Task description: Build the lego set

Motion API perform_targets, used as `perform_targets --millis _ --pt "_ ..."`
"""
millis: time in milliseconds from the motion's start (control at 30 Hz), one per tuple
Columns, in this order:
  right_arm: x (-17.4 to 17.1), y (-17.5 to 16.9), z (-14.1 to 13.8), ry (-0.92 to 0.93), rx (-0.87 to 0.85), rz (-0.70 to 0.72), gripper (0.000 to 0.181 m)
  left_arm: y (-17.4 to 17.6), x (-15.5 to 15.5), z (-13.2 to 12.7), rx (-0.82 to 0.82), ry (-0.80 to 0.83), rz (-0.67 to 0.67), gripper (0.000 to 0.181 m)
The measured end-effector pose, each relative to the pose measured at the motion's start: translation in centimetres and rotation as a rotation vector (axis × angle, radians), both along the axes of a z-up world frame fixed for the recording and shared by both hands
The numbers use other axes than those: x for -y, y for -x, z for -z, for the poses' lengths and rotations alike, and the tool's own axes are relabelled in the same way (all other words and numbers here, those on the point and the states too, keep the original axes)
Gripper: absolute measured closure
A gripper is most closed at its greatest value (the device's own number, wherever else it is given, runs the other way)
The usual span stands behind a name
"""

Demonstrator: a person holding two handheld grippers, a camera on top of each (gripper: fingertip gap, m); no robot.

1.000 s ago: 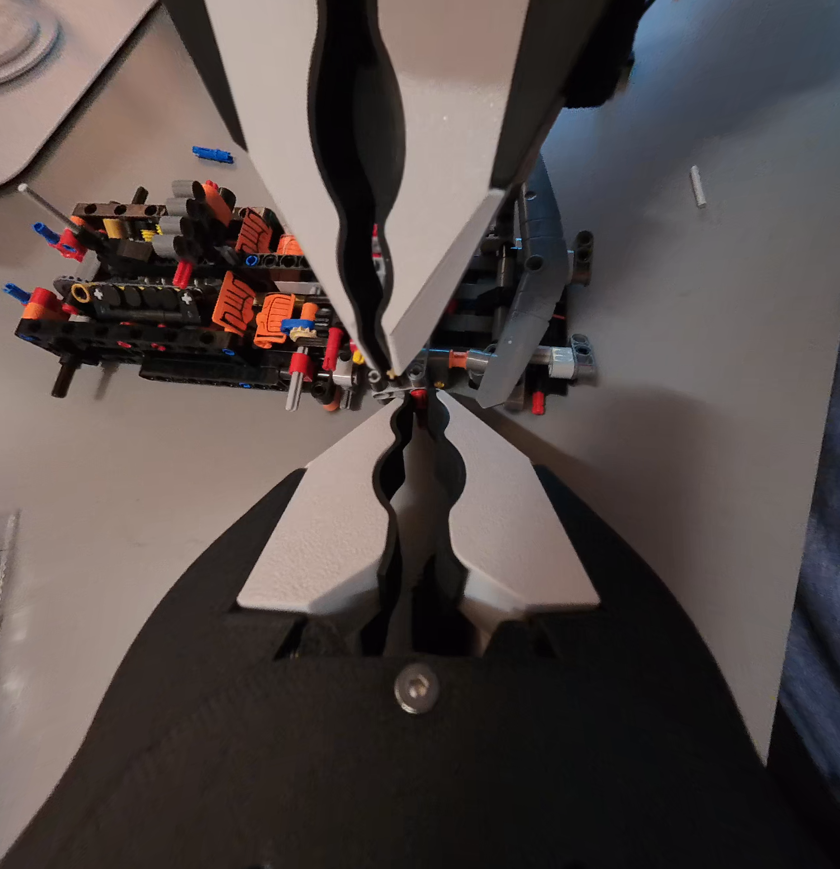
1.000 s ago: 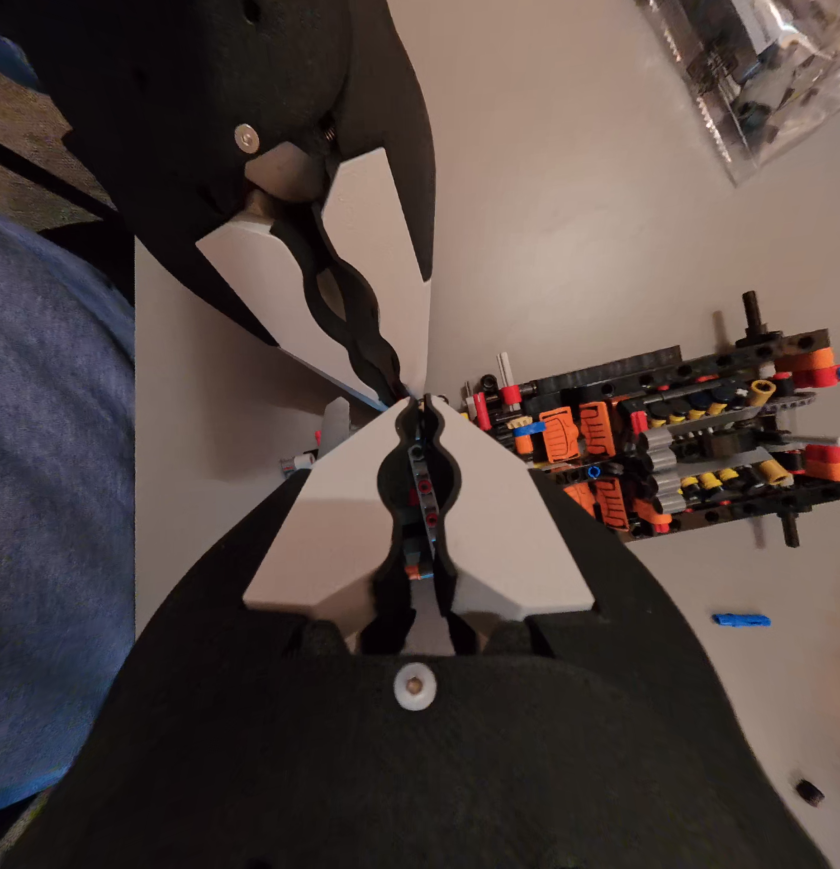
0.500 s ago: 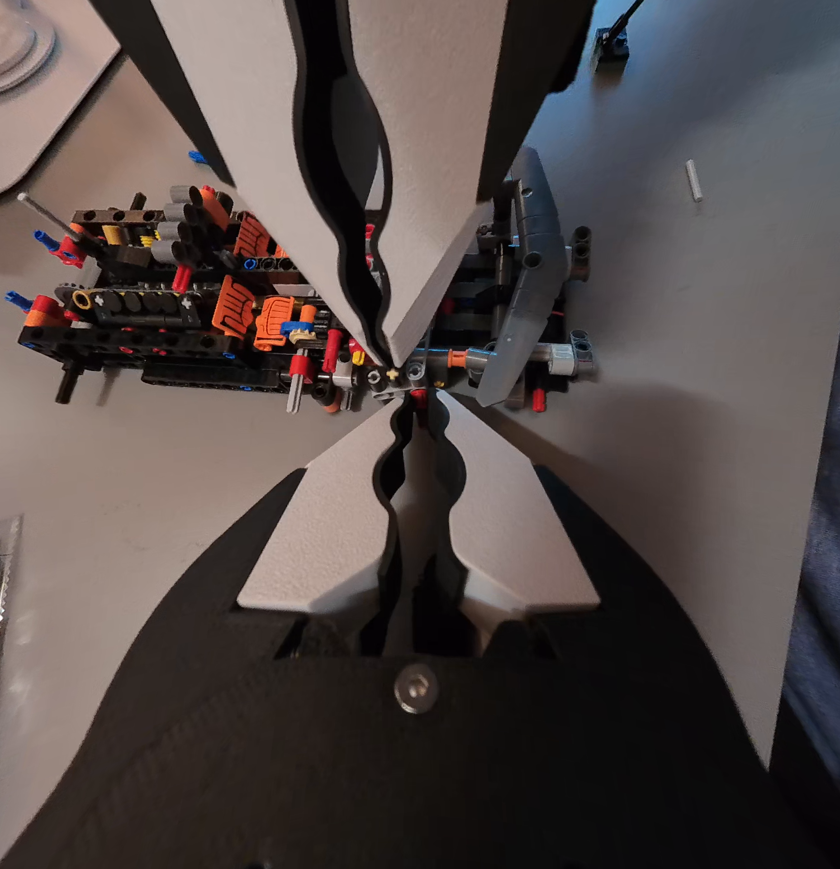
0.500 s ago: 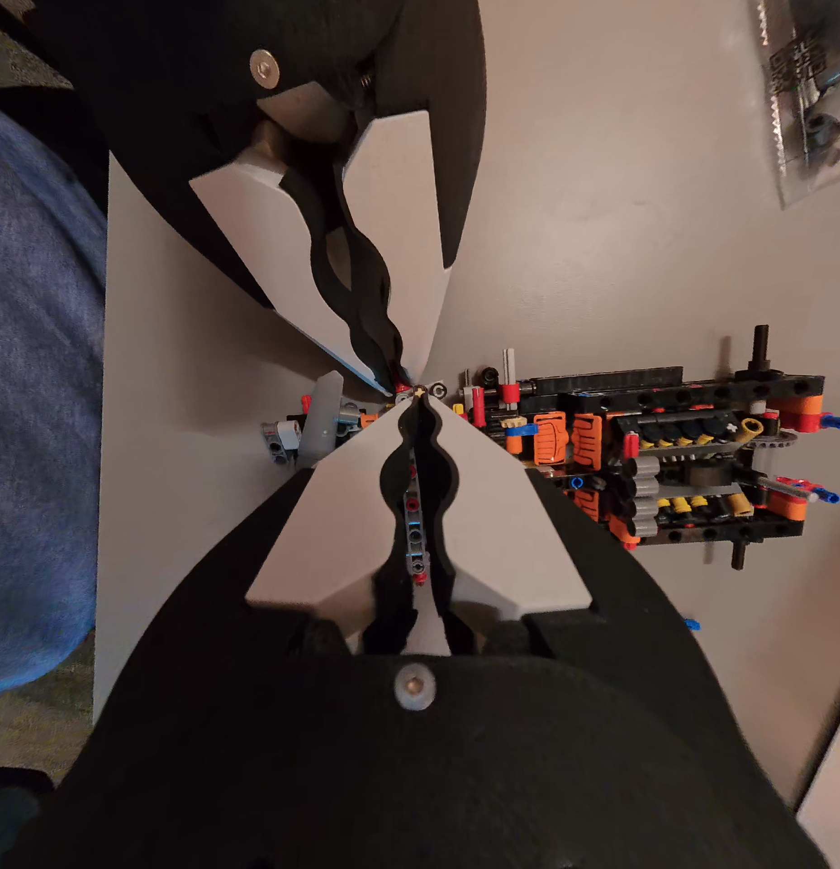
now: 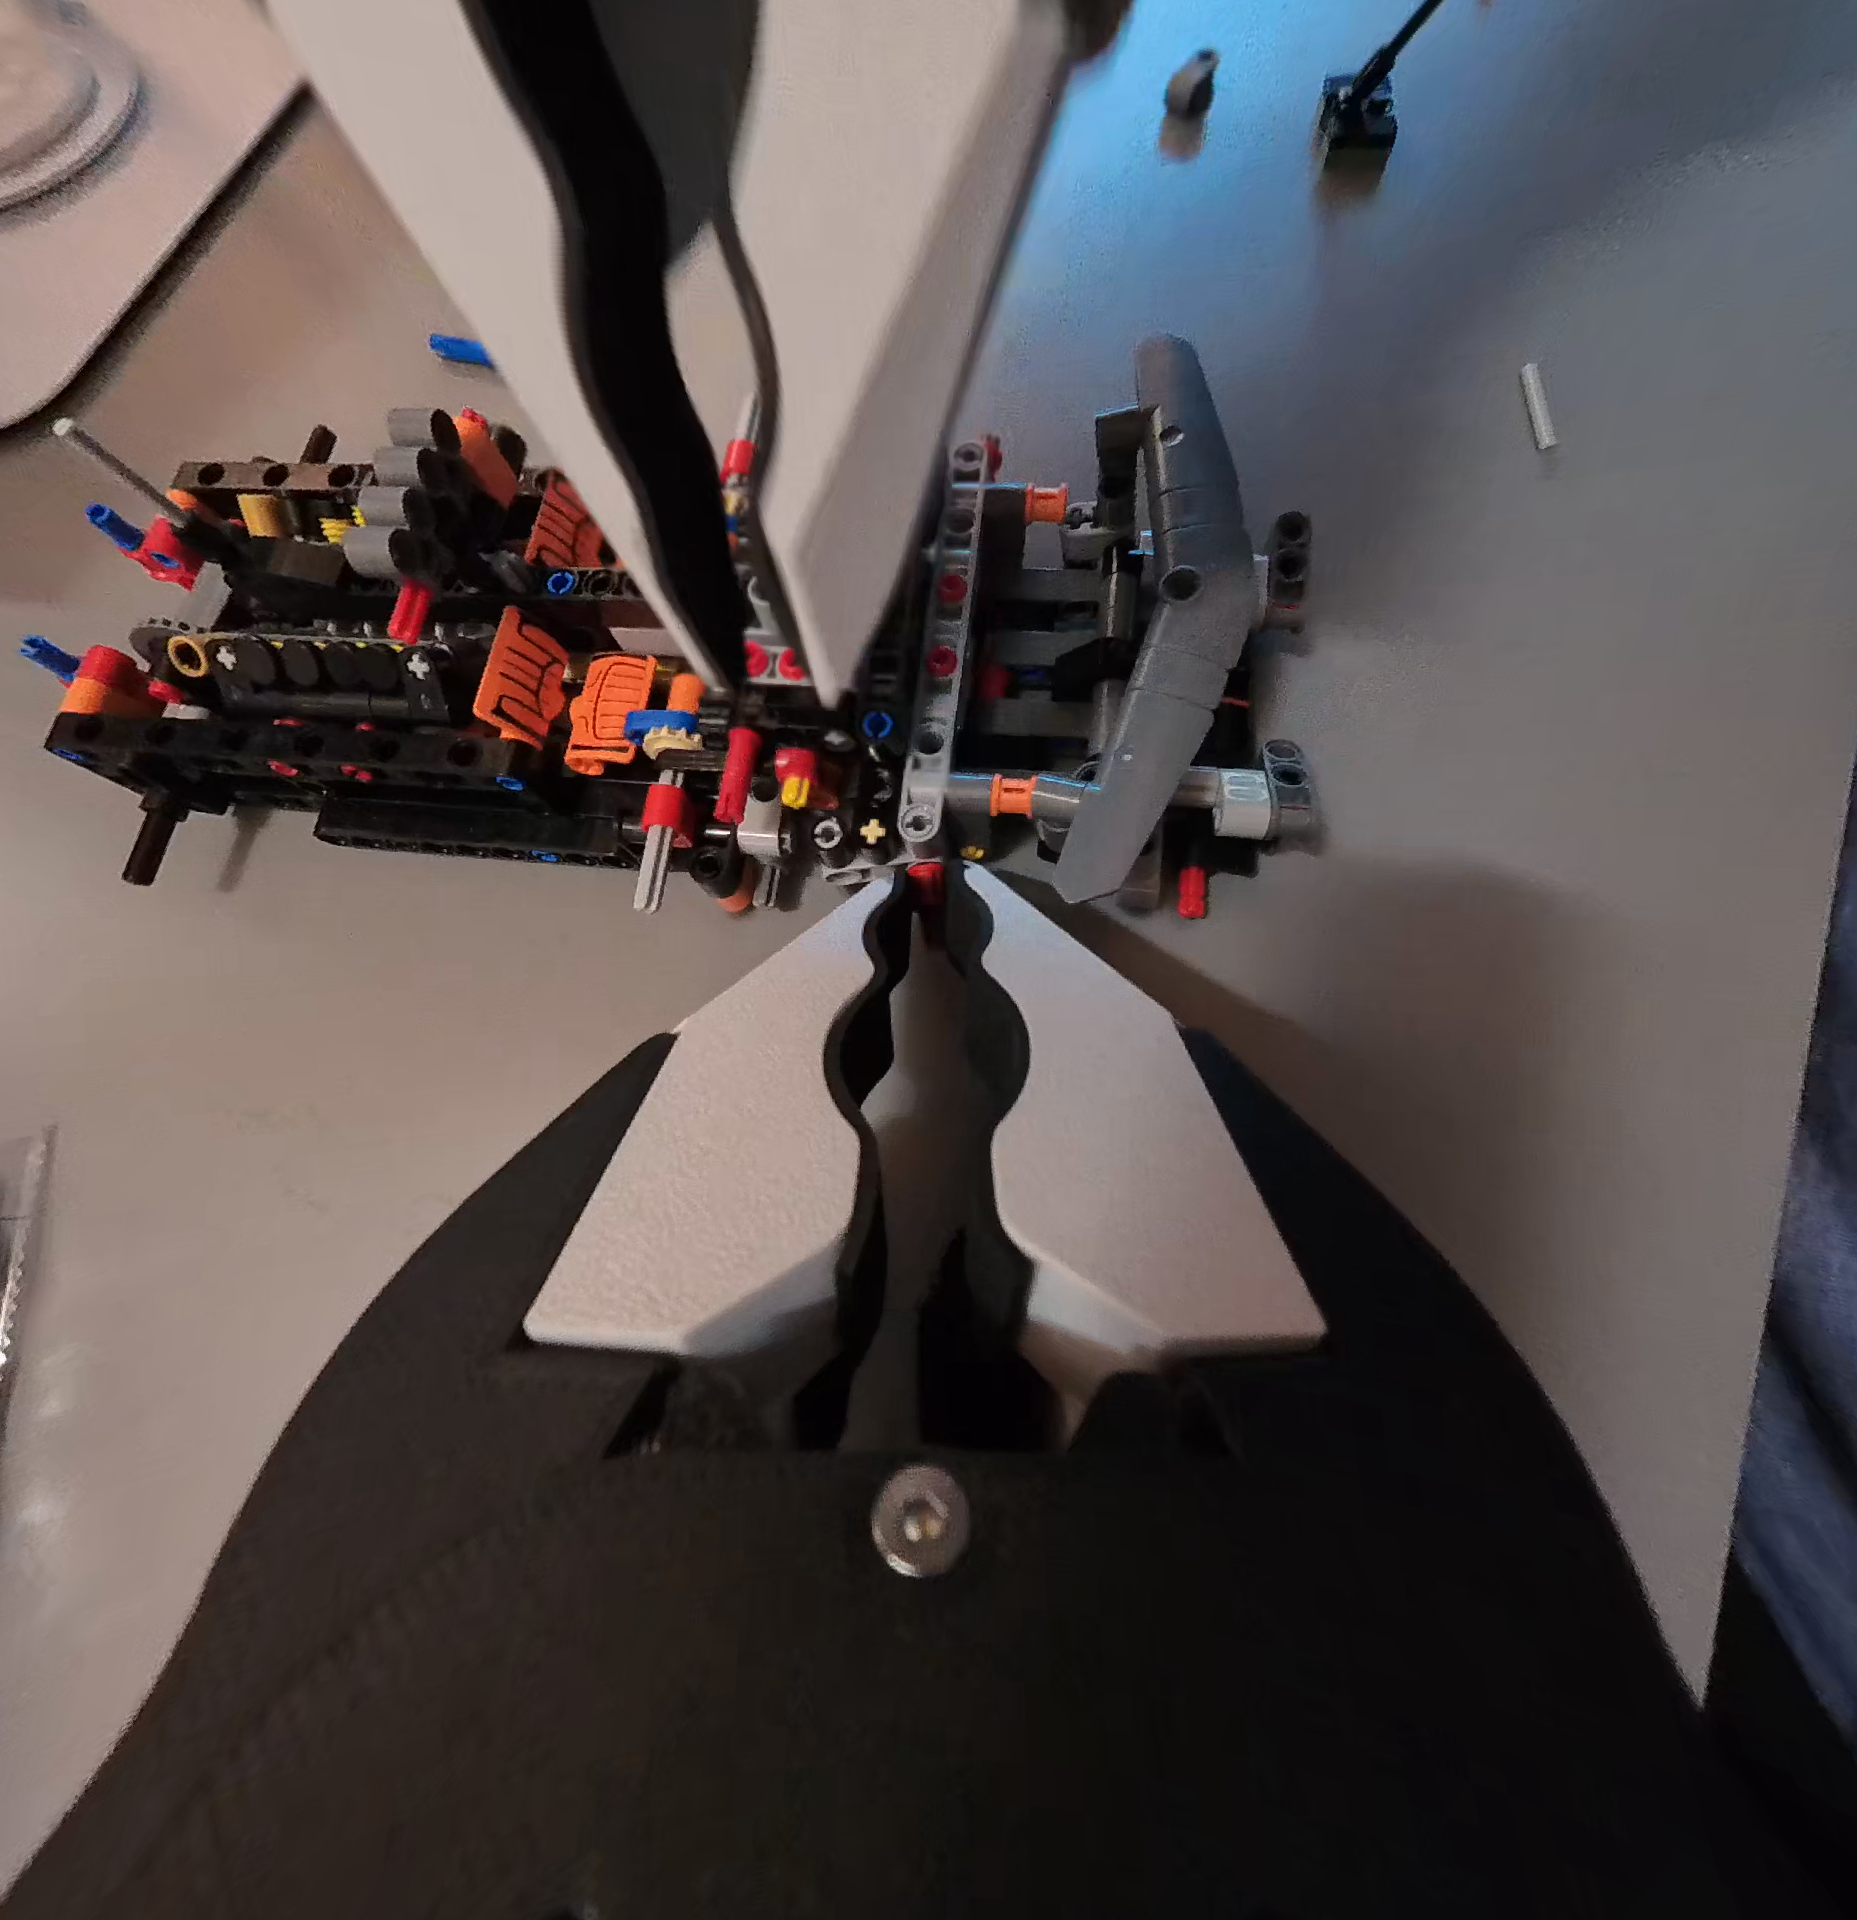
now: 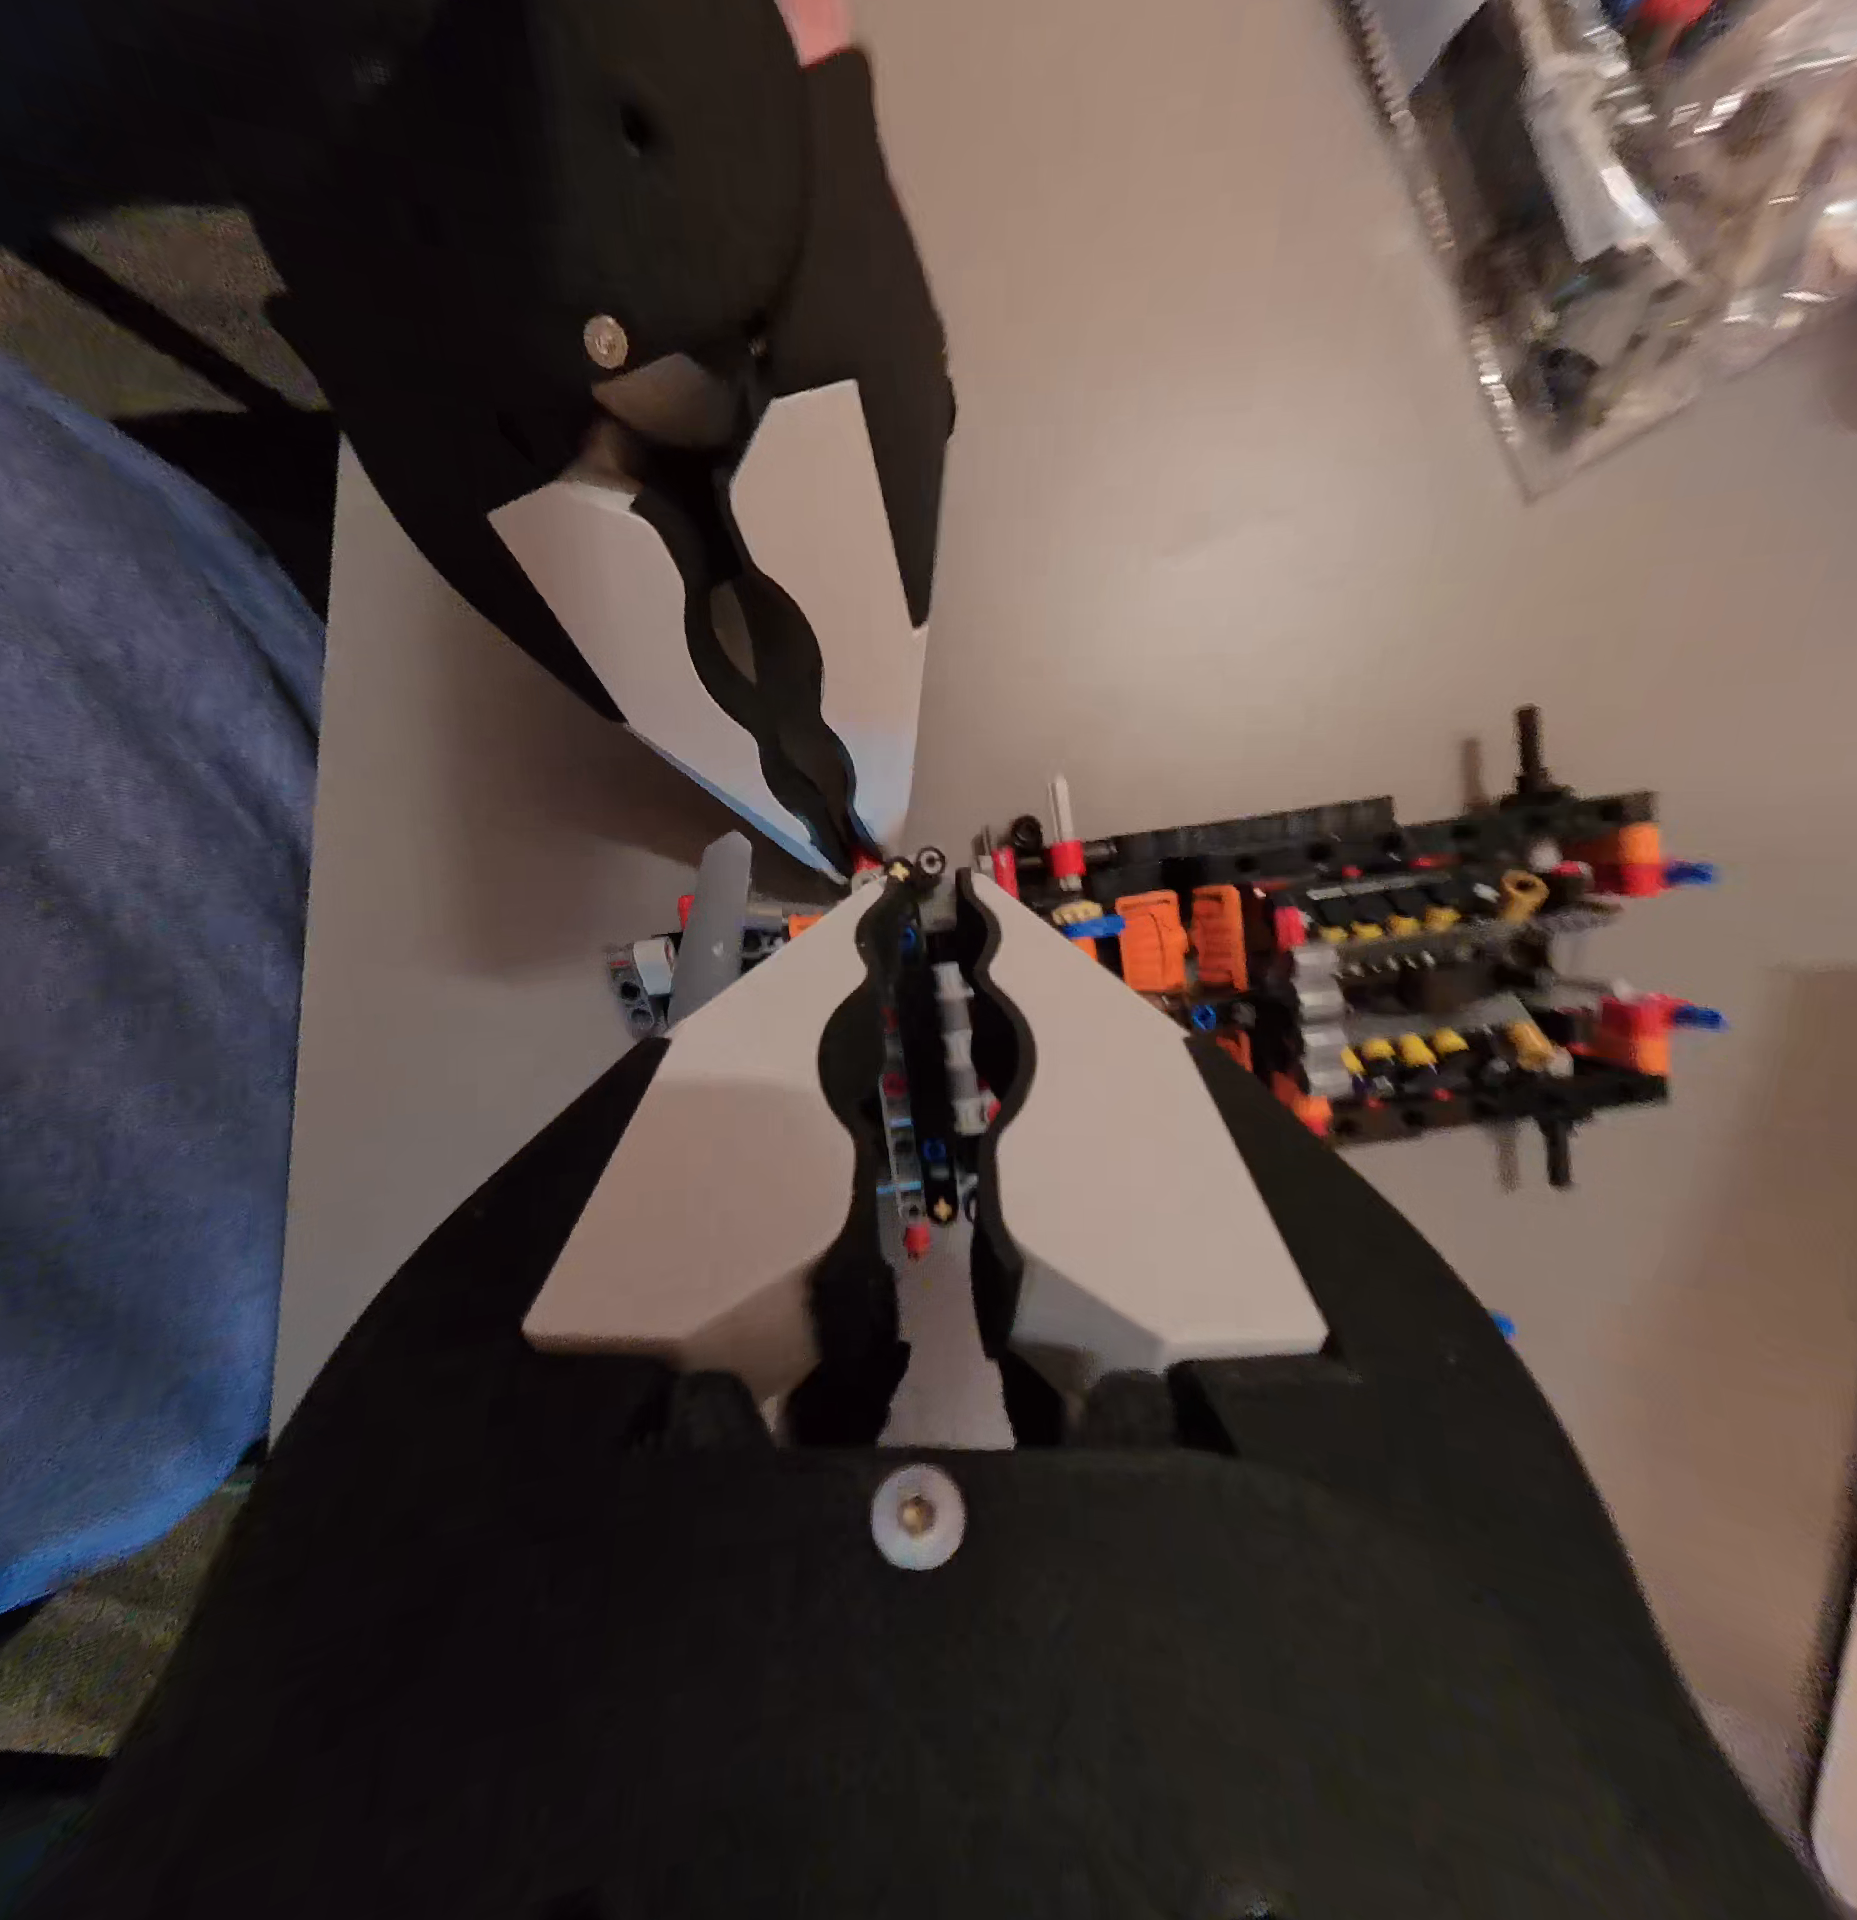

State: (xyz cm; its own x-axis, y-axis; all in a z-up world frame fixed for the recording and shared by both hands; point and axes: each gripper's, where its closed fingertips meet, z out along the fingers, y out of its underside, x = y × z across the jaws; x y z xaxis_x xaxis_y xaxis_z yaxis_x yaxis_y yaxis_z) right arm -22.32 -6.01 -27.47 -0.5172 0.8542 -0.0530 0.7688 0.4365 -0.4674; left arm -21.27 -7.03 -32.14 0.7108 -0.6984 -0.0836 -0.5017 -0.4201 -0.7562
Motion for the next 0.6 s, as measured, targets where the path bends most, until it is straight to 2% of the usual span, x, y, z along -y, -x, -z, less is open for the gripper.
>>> perform_targets --millis 100,233,433,600 --pt "-1.8 -1.4 -1.9 0.013 -0.044 0.062 0.174 0.0 0.0 0.0 -0.001 -0.003 0.001 0.177" --pt "-4.3 -4.6 -2.0 0.013 -0.049 0.152 0.168 0.1 -0.2 0.0 -0.005 -0.008 -0.006 0.176" --pt "-5.1 -7.3 -0.1 0.053 -0.052 0.181 0.163 1.4 -0.7 0.4 -0.064 -0.006 -0.027 0.175" --pt "-5.0 -7.7 1.8 0.07 -0.058 0.166 0.163 3.2 -1.0 0.4 -0.124 0.005 -0.078 0.174"
